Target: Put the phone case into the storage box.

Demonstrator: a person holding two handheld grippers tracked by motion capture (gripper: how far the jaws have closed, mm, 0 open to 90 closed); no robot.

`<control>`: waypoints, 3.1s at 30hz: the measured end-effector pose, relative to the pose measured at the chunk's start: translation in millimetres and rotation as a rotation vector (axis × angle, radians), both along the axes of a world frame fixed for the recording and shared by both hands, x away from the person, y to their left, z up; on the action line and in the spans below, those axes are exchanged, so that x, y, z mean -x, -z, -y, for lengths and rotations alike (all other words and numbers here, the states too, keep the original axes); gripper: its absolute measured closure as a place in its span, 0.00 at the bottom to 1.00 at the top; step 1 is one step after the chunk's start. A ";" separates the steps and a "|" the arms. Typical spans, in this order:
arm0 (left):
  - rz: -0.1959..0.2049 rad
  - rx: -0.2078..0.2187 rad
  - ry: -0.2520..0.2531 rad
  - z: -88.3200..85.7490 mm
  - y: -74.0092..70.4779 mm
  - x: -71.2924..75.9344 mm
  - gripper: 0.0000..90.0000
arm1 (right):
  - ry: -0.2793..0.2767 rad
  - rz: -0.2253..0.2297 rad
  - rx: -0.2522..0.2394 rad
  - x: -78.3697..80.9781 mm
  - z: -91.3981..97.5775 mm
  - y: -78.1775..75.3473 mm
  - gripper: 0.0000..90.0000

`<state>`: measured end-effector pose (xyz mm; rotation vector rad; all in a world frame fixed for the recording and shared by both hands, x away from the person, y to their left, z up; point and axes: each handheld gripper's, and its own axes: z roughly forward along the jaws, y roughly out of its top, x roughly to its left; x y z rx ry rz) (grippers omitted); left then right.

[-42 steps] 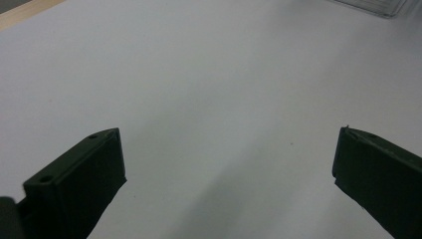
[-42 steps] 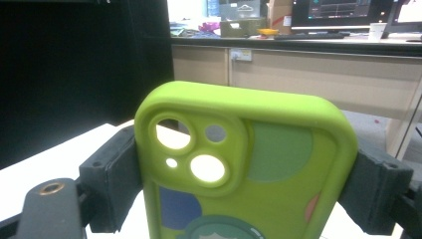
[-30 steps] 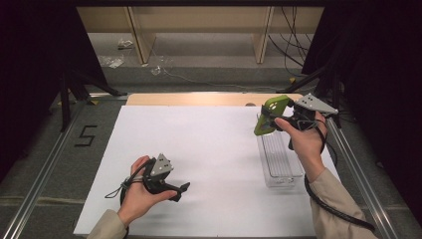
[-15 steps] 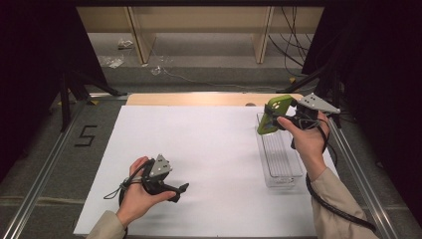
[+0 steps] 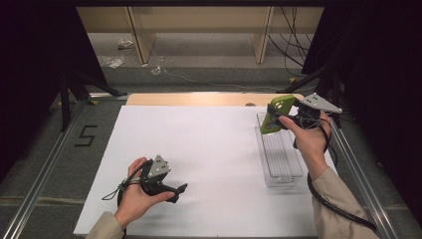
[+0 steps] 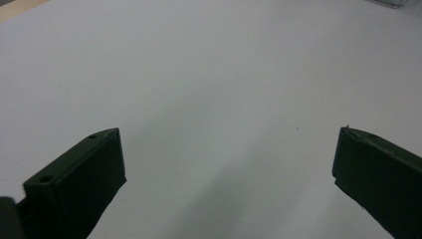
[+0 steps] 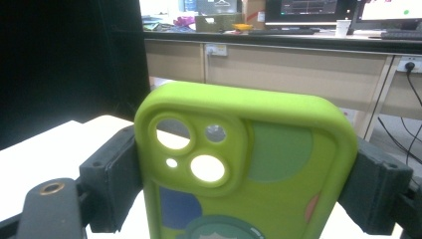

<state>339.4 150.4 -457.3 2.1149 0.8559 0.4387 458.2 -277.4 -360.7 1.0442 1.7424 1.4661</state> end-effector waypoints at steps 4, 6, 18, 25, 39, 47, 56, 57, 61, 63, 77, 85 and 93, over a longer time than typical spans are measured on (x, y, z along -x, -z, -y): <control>-0.001 -0.001 0.000 -0.9 0.3 0.1 0.00 | 0.007 -0.002 0.004 -0.8 1.6 0.6 0.19; 0.000 -0.001 0.000 -1.4 0.3 0.2 0.00 | 0.009 -0.002 0.004 -1.3 2.5 1.1 0.19; 0.000 -0.001 -0.005 -2.6 0.7 0.9 0.00 | 0.026 -0.007 0.013 -4.3 6.3 4.2 0.19; -0.001 0.000 -0.005 -3.4 0.8 1.2 0.00 | 0.034 -0.009 0.017 -5.8 8.1 5.5 0.19; -0.002 -0.003 -0.003 -3.3 1.1 1.4 0.00 | 0.048 -0.012 0.032 -10.3 9.3 7.7 0.19; 0.000 -0.010 -0.006 -4.5 1.0 1.2 0.00 | 0.057 -0.014 0.039 -13.9 10.7 8.0 0.19; 0.000 -0.013 -0.008 -6.4 1.4 0.8 0.00 | 0.065 -0.022 0.049 -18.4 10.8 10.5 0.19; 0.000 -0.011 -0.008 -6.7 1.5 0.8 0.00 | 0.065 -0.023 0.051 -18.9 10.7 10.8 0.19; -0.002 -0.011 -0.010 -8.2 1.6 0.9 0.00 | 0.067 -0.027 0.056 -21.3 9.9 11.9 0.19; -0.003 -0.008 -0.011 -8.5 1.9 0.9 0.00 | 0.069 -0.025 0.057 -22.5 9.8 11.7 0.19; -0.002 -0.003 -0.023 -13.1 1.4 1.4 0.00 | 0.083 -0.030 0.075 -34.0 6.5 13.5 0.19; -0.001 -0.003 -0.028 -16.2 1.6 2.0 0.00 | 0.095 -0.032 0.075 -40.1 7.9 14.9 0.19; -0.002 -0.001 -0.030 -17.5 1.8 2.1 0.00 | 0.102 -0.041 0.083 -44.4 8.2 18.3 0.19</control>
